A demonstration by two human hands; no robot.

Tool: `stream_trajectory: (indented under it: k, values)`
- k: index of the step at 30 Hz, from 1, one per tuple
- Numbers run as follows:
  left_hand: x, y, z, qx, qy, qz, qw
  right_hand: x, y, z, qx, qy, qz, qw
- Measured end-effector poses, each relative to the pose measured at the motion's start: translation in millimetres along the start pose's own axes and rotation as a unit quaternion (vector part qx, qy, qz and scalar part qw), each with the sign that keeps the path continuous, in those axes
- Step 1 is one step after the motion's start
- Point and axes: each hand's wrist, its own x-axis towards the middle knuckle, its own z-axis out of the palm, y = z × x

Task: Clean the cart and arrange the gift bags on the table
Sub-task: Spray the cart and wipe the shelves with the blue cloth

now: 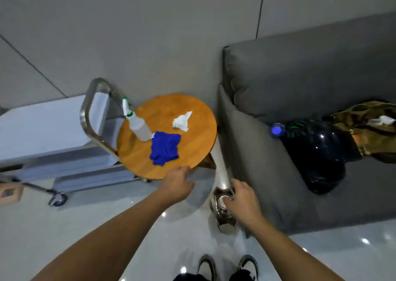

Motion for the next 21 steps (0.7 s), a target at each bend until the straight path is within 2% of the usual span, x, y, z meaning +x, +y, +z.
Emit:
stream_trajectory:
  k: [4,9,13,21]
  values:
    - [-23.2,-55.3,-18.9,-0.033,0.047,-0.083,0.995,19.6,-44.6,30.8,-0.013,-0.061,-0.062,0.996]
    - [-36.3,-118.3,-32.4,-0.091,0.092,-0.142,0.981,30.6,-104.2,70.1,-0.066,-0.135,-0.130,0.980]
    - [-23.2,-166.5,-45.6,-0.130,0.099,-0.152,0.975,55.2,-147.3,96.6,-0.083,-0.125,-0.154,0.977]
    - [33.3,-262.1,-110.5,-0.153,0.091,-0.129,0.976,95.9,-250.9,154.3,-0.084,-0.085,-0.127,0.985]
